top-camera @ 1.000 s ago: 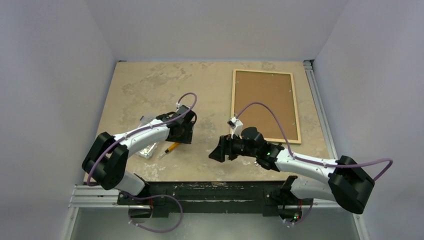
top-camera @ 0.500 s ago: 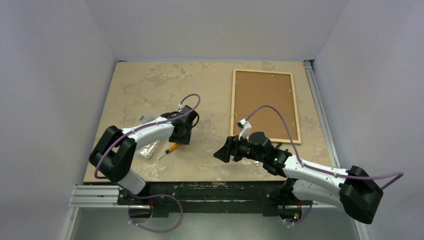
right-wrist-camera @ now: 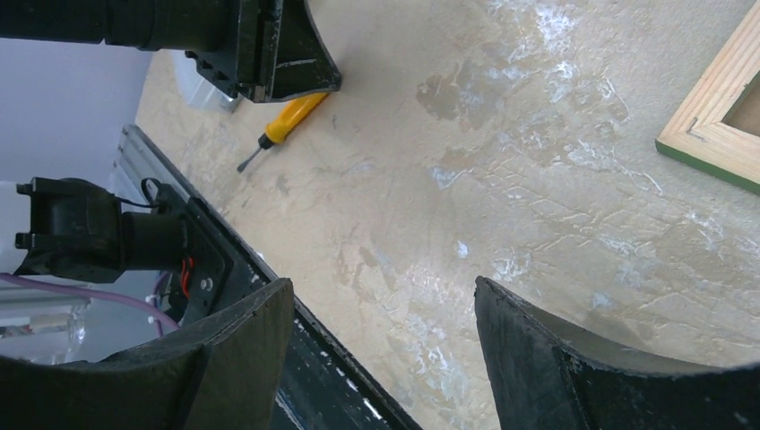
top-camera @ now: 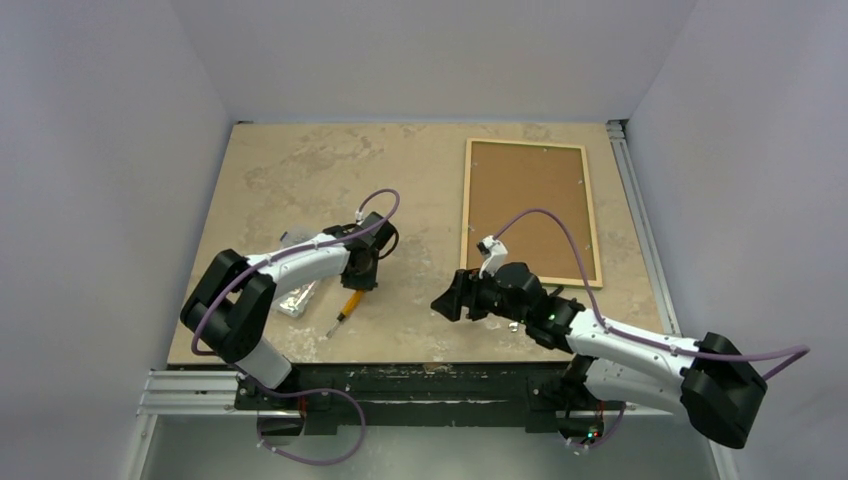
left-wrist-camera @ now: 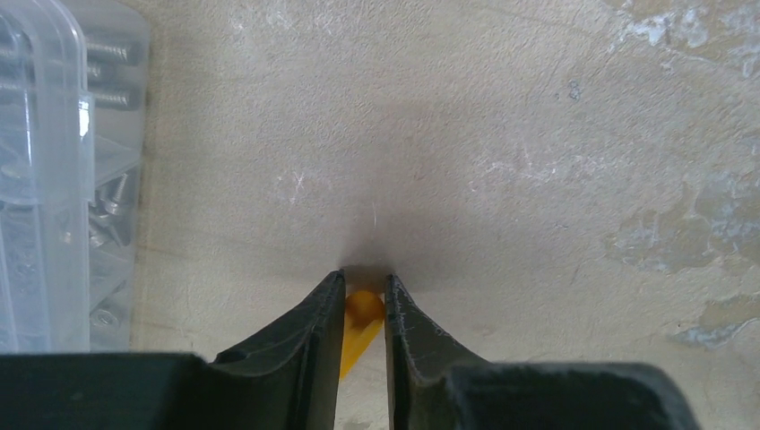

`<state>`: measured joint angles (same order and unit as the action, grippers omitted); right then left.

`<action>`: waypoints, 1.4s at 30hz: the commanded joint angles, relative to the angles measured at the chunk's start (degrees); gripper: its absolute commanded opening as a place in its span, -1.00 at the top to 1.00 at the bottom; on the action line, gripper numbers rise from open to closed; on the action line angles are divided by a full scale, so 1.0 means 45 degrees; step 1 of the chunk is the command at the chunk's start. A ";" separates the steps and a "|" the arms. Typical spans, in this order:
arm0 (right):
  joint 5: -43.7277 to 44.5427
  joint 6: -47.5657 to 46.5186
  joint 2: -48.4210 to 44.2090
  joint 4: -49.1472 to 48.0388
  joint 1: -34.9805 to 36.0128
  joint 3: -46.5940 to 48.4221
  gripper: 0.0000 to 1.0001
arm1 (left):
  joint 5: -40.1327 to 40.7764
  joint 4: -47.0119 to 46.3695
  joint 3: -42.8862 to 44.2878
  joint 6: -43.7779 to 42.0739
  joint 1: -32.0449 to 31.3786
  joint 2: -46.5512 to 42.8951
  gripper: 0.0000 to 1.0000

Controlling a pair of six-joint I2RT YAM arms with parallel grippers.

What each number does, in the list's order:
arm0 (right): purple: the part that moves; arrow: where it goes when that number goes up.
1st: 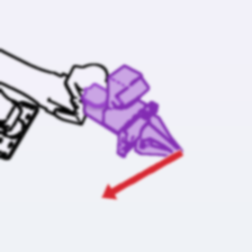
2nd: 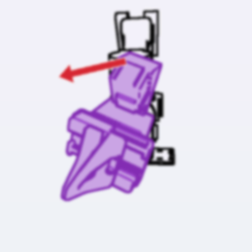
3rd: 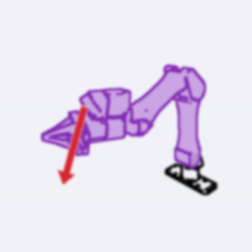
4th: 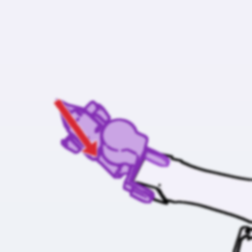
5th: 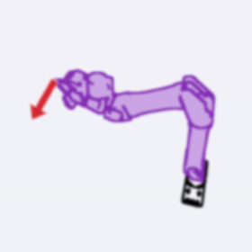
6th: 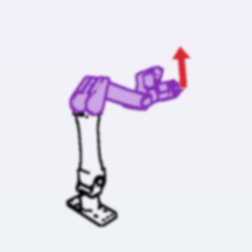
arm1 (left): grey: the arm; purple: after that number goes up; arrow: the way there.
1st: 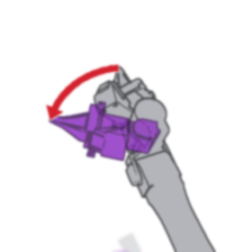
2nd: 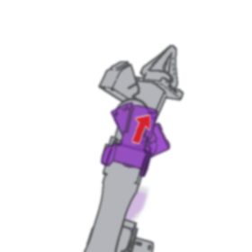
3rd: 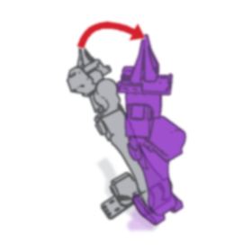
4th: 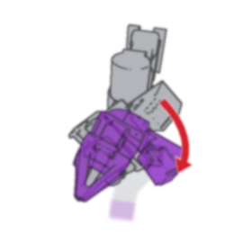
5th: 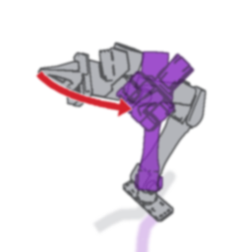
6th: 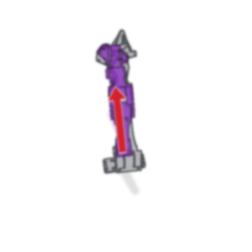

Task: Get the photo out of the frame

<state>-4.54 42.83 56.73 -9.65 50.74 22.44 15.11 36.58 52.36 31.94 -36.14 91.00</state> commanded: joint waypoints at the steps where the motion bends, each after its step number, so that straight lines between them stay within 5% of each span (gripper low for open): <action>1: 0.0383 -0.0242 0.0376 0.0197 0.0065 0.0841 -0.46 | -0.0139 0.0071 0.0084 0.0010 -0.0101 -0.0220 0.67; 10: 0.0182 -0.0632 0.1564 0.0339 0.0062 0.1409 -0.51 | -0.0585 -0.0261 0.0286 -0.0504 -0.0273 -0.0591 0.89; 12: 0.0178 -0.0828 0.2008 0.0548 0.0053 0.1671 -0.50 | -0.0585 -0.0115 0.0485 -0.0389 -0.0286 -0.0686 0.65; 17: 0.0060 -0.1143 0.2549 0.0837 0.0062 0.2019 -0.51 | -0.0682 0.0522 0.0622 0.0500 -0.0281 -0.1828 -0.35; 21: -0.0158 -0.1253 0.2782 0.0775 0.0062 0.2074 -0.51 | -0.0564 0.1287 0.0654 0.1694 -0.0265 -0.3142 -0.64; 28: -0.0219 -0.1171 0.3002 0.0370 0.0057 0.1889 -0.51 | -0.2172 0.1421 -0.0494 0.5118 -0.0446 -0.3077 -0.57; 42: 0.0793 -0.0938 0.1908 0.2119 0.0051 0.2314 -0.48 | -0.3204 -0.0338 -0.0884 0.6270 -0.0797 -0.0476 -0.18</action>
<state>-4.14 38.50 68.82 -2.70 50.74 30.30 1.65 36.49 48.93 57.80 -39.46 86.63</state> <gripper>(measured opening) 0.742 0.605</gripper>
